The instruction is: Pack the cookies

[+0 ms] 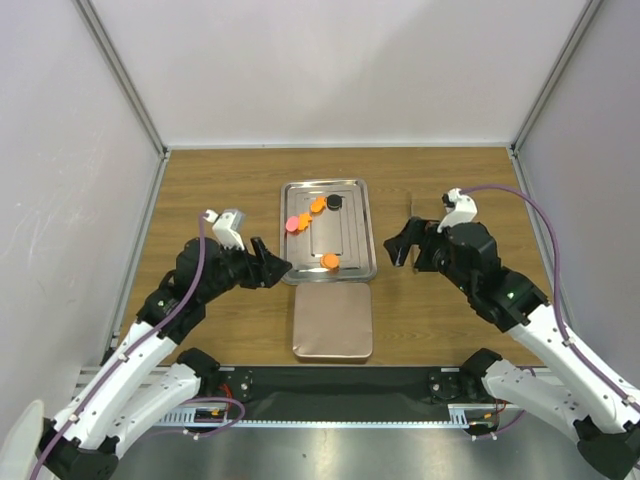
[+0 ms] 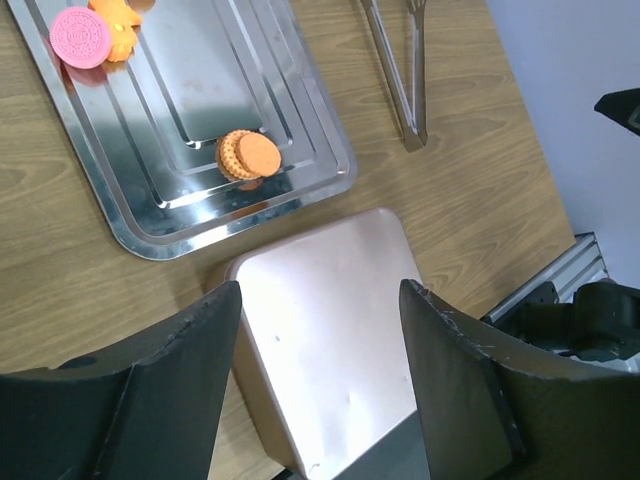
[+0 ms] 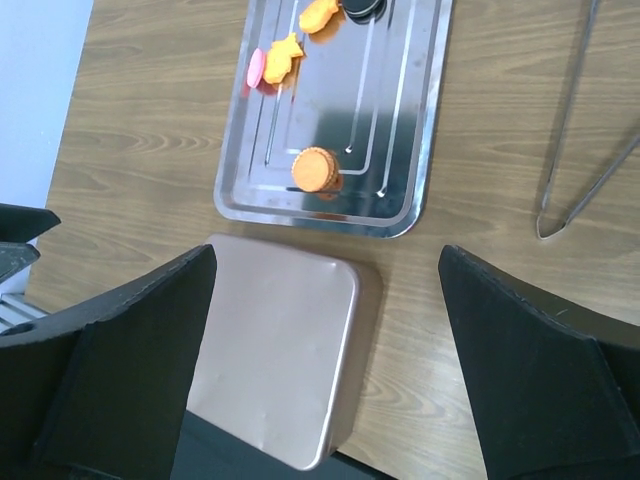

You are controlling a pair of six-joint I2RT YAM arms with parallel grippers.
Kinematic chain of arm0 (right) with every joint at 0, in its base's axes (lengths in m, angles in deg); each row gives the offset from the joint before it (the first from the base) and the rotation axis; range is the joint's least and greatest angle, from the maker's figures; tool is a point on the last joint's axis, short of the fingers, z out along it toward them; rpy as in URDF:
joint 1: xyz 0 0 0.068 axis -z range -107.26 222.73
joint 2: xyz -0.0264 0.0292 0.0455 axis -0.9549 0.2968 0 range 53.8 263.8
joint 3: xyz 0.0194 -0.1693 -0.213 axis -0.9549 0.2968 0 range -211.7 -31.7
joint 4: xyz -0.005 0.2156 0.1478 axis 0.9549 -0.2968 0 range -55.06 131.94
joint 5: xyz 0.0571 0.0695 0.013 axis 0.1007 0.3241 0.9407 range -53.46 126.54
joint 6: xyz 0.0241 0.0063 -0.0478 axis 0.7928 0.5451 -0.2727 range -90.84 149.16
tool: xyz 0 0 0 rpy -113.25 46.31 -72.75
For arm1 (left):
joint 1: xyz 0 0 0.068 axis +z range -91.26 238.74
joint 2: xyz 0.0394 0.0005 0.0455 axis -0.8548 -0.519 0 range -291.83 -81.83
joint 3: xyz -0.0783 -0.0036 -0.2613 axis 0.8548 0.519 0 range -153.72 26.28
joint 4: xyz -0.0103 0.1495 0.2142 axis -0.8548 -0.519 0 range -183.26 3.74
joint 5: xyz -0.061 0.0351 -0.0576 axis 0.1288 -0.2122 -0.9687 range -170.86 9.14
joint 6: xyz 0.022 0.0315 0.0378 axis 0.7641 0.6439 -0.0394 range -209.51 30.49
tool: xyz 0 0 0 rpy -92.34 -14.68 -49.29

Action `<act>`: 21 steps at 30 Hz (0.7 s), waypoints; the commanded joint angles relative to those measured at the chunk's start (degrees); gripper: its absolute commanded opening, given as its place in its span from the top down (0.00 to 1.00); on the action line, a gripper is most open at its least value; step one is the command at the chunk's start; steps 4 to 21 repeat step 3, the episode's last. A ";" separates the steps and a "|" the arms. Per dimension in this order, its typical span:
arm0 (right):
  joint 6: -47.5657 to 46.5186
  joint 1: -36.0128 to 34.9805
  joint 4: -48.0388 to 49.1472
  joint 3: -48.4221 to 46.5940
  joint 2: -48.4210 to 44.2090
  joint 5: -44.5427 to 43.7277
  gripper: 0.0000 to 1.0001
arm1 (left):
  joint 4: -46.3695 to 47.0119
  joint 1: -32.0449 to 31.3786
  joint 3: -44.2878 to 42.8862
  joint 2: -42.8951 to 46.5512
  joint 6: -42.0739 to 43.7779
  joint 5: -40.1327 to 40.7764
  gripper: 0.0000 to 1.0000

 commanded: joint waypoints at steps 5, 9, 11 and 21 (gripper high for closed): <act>-1.26 0.16 1.79 0.15 -2.05 -2.76 0.00 | 0.50 0.34 -0.97 0.97 2.70 -2.50 0.29; -1.26 0.16 1.79 0.15 -2.05 -2.76 0.00 | 0.50 0.34 -0.97 0.97 2.70 -2.50 0.29; -1.26 0.16 1.79 0.15 -2.05 -2.76 0.00 | 0.50 0.34 -0.97 0.97 2.70 -2.50 0.29; -1.26 0.16 1.79 0.15 -2.05 -2.76 0.00 | 0.50 0.34 -0.97 0.97 2.70 -2.50 0.29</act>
